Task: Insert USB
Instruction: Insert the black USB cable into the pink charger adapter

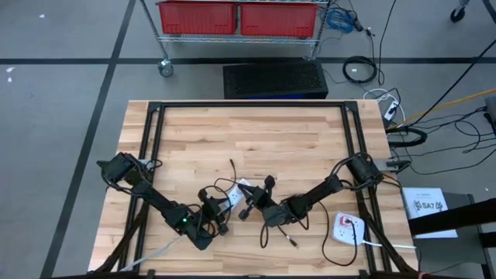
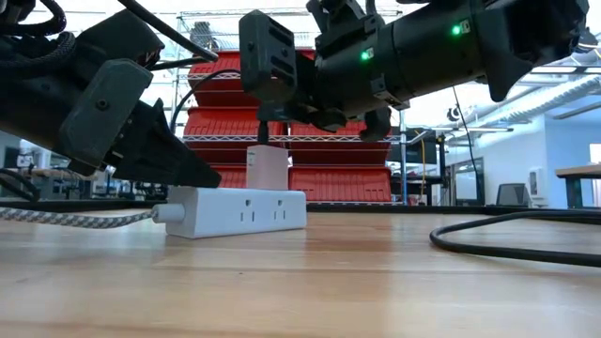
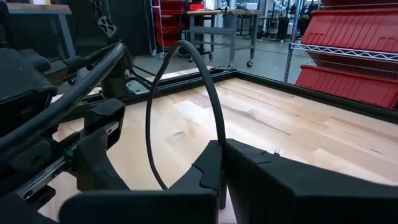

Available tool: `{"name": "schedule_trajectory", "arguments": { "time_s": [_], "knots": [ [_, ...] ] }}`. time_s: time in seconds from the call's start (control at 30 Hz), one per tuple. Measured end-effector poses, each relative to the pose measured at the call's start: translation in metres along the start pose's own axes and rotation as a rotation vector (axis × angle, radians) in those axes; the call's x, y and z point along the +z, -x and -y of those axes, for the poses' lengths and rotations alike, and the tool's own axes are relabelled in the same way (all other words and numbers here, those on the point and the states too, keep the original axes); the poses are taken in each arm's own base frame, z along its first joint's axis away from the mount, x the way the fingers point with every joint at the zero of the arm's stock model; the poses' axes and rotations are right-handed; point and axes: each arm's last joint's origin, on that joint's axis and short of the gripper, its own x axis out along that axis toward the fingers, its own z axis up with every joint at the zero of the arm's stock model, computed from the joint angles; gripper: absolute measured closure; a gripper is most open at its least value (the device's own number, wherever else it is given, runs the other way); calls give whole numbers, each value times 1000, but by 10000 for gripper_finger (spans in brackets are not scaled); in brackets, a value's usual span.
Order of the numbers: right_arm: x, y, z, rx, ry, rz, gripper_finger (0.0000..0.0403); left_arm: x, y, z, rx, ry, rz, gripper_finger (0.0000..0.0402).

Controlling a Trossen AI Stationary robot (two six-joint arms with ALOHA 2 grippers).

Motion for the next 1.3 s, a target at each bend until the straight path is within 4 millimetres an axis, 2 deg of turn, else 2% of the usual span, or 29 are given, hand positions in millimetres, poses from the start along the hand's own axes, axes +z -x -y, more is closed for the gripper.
{"name": "schedule_trajectory", "arguments": {
  "time_s": [0.43,0.8,1.0,1.3],
  "knots": [
    [-5,4,-3,56,54,-40,403,0,0,0,-1,0,0,249],
    [13,-15,-15,53,202,-104,402,0,0,0,-8,2,-6,249],
    [22,-22,-20,46,270,-132,385,0,0,0,-8,2,-7,249],
    [20,-25,-16,79,324,-181,345,0,0,0,-8,1,-8,249]
  ]
}}
